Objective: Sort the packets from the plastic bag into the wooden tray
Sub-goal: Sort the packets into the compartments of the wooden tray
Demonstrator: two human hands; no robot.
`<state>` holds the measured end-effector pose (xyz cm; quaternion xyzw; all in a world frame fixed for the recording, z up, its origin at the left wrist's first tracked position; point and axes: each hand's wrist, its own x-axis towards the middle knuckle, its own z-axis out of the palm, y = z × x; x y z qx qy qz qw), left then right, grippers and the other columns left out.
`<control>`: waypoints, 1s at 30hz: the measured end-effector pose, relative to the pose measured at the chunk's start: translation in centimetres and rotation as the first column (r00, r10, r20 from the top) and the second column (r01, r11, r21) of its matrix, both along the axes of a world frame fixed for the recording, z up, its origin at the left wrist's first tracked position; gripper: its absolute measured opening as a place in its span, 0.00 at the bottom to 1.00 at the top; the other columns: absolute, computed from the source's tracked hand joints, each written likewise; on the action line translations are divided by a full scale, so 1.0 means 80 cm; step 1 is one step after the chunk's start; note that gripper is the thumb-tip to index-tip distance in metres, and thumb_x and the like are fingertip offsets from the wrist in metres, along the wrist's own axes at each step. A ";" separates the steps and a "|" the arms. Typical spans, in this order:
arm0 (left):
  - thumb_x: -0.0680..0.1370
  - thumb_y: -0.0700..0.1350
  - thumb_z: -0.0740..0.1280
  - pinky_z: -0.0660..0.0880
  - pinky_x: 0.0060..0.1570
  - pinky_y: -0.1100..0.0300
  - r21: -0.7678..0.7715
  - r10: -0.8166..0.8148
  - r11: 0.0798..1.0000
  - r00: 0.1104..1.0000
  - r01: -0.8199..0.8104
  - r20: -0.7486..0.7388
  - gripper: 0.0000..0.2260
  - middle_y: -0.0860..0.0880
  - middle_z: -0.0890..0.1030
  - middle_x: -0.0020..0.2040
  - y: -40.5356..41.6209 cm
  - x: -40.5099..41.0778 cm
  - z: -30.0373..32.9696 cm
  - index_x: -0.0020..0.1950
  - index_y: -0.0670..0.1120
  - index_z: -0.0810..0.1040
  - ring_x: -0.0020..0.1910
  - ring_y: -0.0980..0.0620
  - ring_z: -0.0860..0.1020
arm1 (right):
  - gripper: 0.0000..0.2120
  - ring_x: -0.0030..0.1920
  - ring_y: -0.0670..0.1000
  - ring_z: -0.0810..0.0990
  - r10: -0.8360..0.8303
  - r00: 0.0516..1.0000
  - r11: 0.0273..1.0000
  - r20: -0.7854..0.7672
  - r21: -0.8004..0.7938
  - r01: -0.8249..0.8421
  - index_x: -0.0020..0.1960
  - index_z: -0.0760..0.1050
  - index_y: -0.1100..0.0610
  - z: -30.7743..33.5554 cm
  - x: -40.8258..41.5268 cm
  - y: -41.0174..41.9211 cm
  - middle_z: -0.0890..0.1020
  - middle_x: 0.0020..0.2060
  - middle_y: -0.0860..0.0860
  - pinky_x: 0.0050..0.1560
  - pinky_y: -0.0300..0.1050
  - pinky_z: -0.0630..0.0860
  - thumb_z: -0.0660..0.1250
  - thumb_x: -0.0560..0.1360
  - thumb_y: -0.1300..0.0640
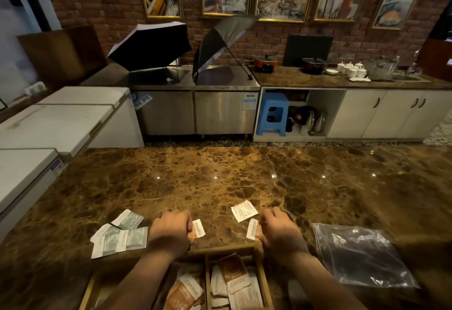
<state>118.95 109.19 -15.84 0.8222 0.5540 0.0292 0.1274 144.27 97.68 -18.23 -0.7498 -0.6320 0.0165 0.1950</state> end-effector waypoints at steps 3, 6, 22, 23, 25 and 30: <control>0.68 0.50 0.75 0.73 0.52 0.53 -0.092 0.064 0.994 0.995 -0.056 0.079 0.17 0.53 0.79 0.51 0.004 -0.002 0.000 0.49 0.56 0.69 0.55 0.48 0.77 | 0.10 0.43 0.45 0.75 -0.047 0.988 0.999 -0.144 0.004 0.048 0.52 0.76 0.50 0.009 -0.004 0.000 0.76 0.46 0.45 0.43 0.33 0.72 0.73 0.73 0.54; 0.67 0.45 0.76 0.72 0.47 0.55 -0.142 0.137 0.984 0.970 -0.109 0.199 0.15 0.53 0.79 0.48 0.003 -0.005 0.003 0.45 0.57 0.72 0.53 0.48 0.78 | 0.09 0.44 0.44 0.74 -0.081 0.951 0.997 -0.299 -0.030 0.075 0.46 0.74 0.48 0.020 -0.007 0.000 0.74 0.44 0.43 0.40 0.31 0.67 0.72 0.73 0.59; 0.70 0.38 0.75 0.79 0.40 0.57 -0.315 0.272 0.943 0.785 -0.104 0.557 0.18 0.45 0.83 0.44 -0.045 -0.056 0.077 0.52 0.54 0.75 0.41 0.49 0.82 | 0.09 0.47 0.53 0.85 -0.024 0.744 0.986 -0.668 -0.141 -0.095 0.50 0.81 0.53 0.100 -0.078 -0.010 0.82 0.48 0.50 0.38 0.43 0.83 0.74 0.73 0.65; 0.70 0.38 0.76 0.79 0.42 0.56 -0.312 0.254 0.946 0.800 -0.088 0.544 0.18 0.44 0.83 0.44 -0.052 -0.060 0.075 0.52 0.54 0.74 0.41 0.49 0.82 | 0.09 0.46 0.51 0.85 -0.038 0.739 0.969 -0.673 -0.206 -0.137 0.50 0.81 0.50 0.101 -0.083 -0.015 0.83 0.49 0.50 0.37 0.41 0.82 0.72 0.75 0.63; 0.70 0.37 0.75 0.81 0.46 0.53 -0.303 0.202 0.952 0.824 -0.039 0.530 0.19 0.48 0.83 0.44 -0.065 -0.069 0.070 0.51 0.55 0.73 0.40 0.51 0.81 | 0.09 0.48 0.47 0.83 -0.067 0.776 0.912 -0.628 -0.354 -0.208 0.54 0.79 0.48 0.103 -0.092 -0.024 0.82 0.50 0.48 0.40 0.39 0.82 0.69 0.77 0.60; 0.73 0.43 0.74 0.77 0.36 0.67 -0.313 0.007 0.943 0.930 0.116 0.367 0.15 0.57 0.80 0.49 -0.095 -0.079 0.062 0.54 0.58 0.75 0.44 0.58 0.80 | 0.12 0.52 0.43 0.76 -0.044 0.916 0.879 -0.399 -0.451 -0.154 0.56 0.75 0.44 0.098 -0.110 -0.041 0.76 0.50 0.43 0.45 0.33 0.74 0.71 0.75 0.55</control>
